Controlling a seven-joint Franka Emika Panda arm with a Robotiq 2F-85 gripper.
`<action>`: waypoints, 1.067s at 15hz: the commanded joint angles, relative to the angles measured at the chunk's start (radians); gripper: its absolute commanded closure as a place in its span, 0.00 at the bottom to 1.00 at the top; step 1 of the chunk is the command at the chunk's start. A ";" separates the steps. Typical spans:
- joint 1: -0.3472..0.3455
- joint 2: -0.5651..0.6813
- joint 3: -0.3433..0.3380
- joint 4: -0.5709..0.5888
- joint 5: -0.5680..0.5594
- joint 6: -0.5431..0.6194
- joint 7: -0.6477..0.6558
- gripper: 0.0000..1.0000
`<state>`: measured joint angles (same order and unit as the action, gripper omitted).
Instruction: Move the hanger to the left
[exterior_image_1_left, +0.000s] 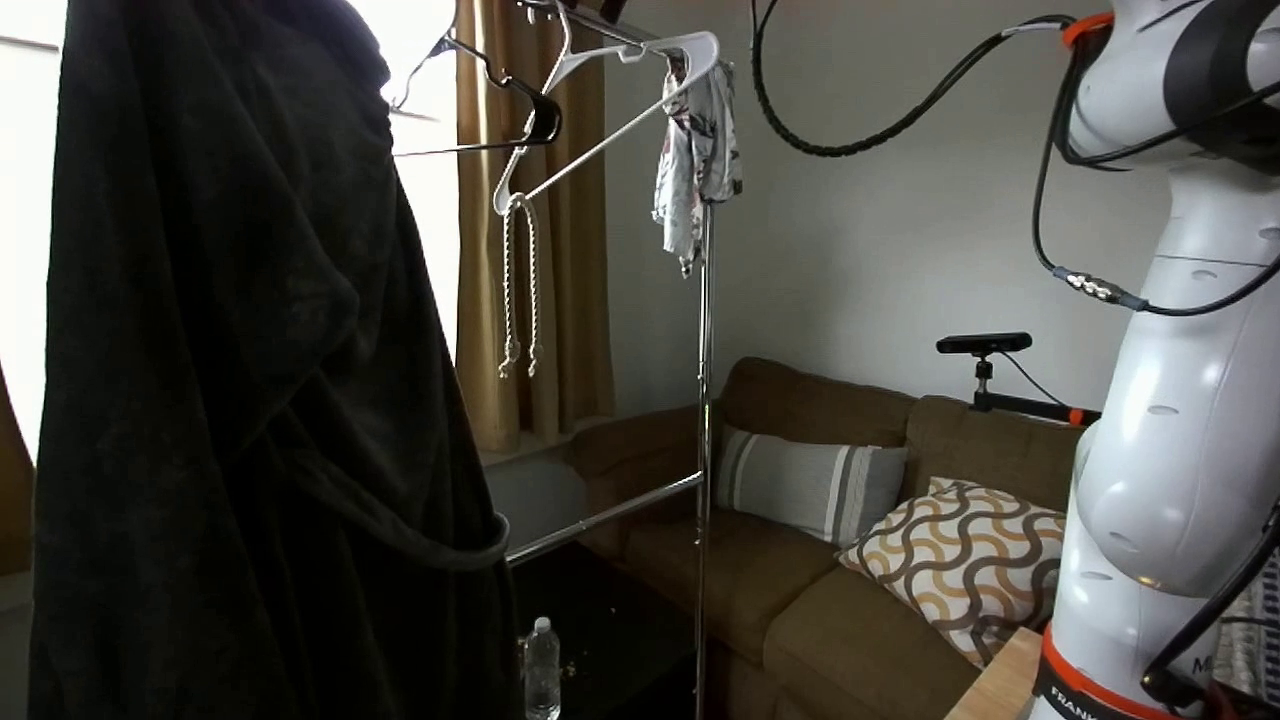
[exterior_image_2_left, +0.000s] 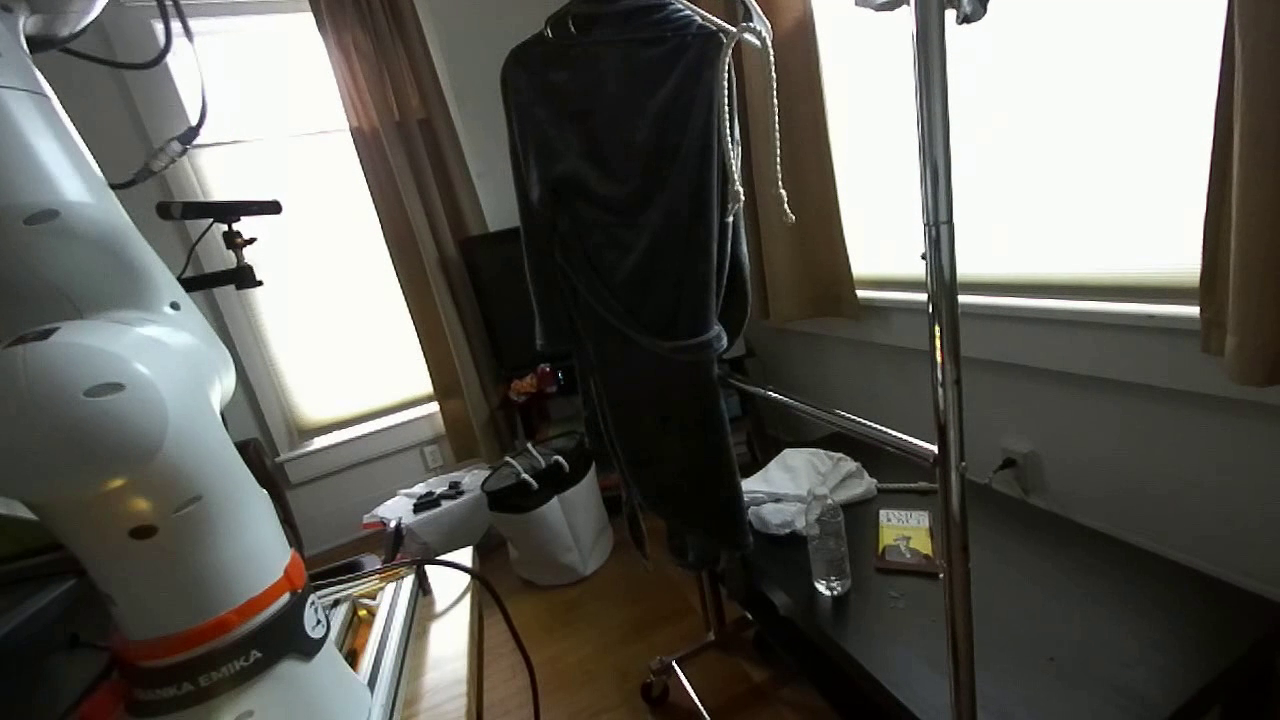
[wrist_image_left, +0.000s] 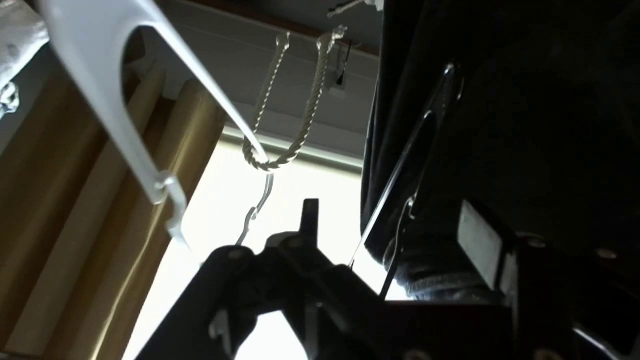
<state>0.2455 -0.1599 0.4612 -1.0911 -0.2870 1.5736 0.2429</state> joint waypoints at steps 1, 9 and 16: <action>-0.022 -0.189 -0.078 -0.141 0.070 0.069 0.103 0.00; 0.017 -0.447 -0.402 -0.532 0.227 0.082 0.150 0.00; -0.046 -0.527 -0.552 -0.900 0.641 0.177 -0.203 0.00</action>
<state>0.2101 -0.6087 -0.0393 -1.8002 0.2231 1.7246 0.1629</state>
